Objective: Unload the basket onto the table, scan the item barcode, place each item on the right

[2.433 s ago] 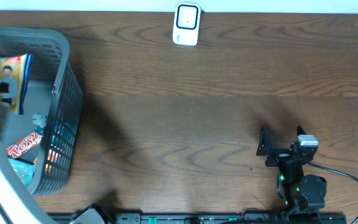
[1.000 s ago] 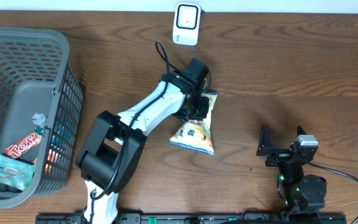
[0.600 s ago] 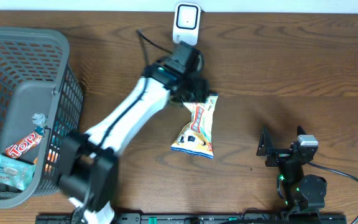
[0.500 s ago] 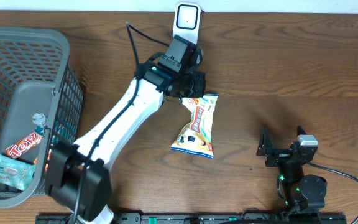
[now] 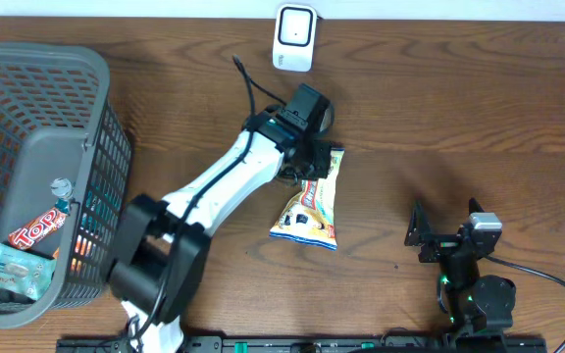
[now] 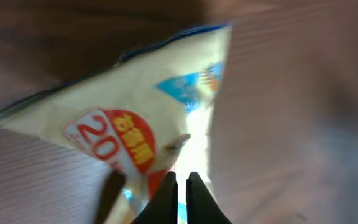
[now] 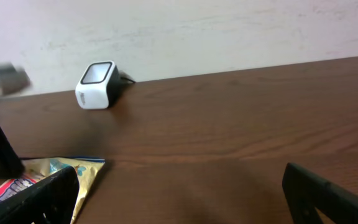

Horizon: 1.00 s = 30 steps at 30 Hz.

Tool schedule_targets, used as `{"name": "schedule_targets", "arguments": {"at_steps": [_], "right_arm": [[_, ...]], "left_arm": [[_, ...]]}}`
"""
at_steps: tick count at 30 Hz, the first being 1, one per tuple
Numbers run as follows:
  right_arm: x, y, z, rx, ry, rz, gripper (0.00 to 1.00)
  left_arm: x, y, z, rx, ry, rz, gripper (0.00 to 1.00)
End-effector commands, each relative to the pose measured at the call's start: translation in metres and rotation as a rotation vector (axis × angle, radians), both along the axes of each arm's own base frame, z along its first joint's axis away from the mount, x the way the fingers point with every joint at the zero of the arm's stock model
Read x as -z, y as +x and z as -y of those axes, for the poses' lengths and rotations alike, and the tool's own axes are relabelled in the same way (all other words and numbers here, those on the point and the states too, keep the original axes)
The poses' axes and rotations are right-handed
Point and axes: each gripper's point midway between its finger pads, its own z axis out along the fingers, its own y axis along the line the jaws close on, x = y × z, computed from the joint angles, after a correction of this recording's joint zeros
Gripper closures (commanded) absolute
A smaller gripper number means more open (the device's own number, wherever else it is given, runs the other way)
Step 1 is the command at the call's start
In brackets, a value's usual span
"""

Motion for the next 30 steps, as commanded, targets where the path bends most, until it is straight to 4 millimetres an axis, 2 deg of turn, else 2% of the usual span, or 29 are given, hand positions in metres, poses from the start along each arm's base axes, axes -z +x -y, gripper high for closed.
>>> {"name": "schedule_targets", "arguments": {"at_steps": [1, 3, 7, 9, 11, 15, 16, 17, 19, 23, 25, 27, 30], "right_arm": [[0.002, 0.000, 0.000, 0.000, -0.016, -0.005, 0.01], [0.002, 0.000, 0.000, 0.000, -0.016, -0.005, 0.01], [0.002, 0.000, 0.000, 0.000, -0.016, -0.005, 0.01], [0.002, 0.000, 0.000, 0.000, -0.016, -0.005, 0.01], [0.002, 0.000, 0.000, 0.000, -0.016, -0.005, 0.01], [0.002, 0.000, 0.000, 0.000, -0.016, -0.005, 0.01], [0.002, 0.000, 0.000, 0.000, -0.016, -0.005, 0.01], [0.002, 0.000, 0.000, 0.000, -0.016, -0.005, 0.01], [0.002, 0.000, 0.000, 0.000, -0.016, -0.005, 0.01], [0.002, 0.000, 0.000, 0.000, -0.016, -0.005, 0.01], [0.002, 0.000, 0.000, 0.000, -0.016, -0.005, 0.01], [0.002, 0.000, 0.000, 0.000, -0.016, -0.005, 0.01], [0.002, 0.000, 0.000, 0.000, -0.016, -0.005, 0.01]], "left_arm": [[0.045, 0.000, -0.021, -0.097, 0.134, -0.056, 0.92], [0.068, -0.008, -0.021, -0.095, 0.151, -0.118, 0.92], [0.097, -0.023, -0.017, -0.094, 0.149, -0.222, 0.93], [0.104, -0.028, -0.016, -0.094, 0.149, -0.250, 0.93], [0.100, -0.027, -0.014, -0.092, 0.139, -0.246, 0.93], [0.067, -0.016, -0.007, -0.085, 0.092, -0.184, 0.93], [0.051, -0.012, -0.005, -0.073, 0.072, -0.153, 0.93], [0.024, -0.006, -0.001, -0.057, 0.036, -0.097, 0.93], [-0.010, 0.000, 0.001, -0.055, -0.008, -0.018, 0.92], [-0.065, 0.019, -0.019, -0.123, 0.028, 0.187, 0.89], [-0.079, 0.029, -0.035, -0.170, 0.085, 0.271, 0.87], [-0.082, 0.035, -0.045, -0.202, 0.135, 0.315, 0.87], [-0.069, 0.040, -0.055, -0.224, 0.197, 0.328, 0.84]]}}
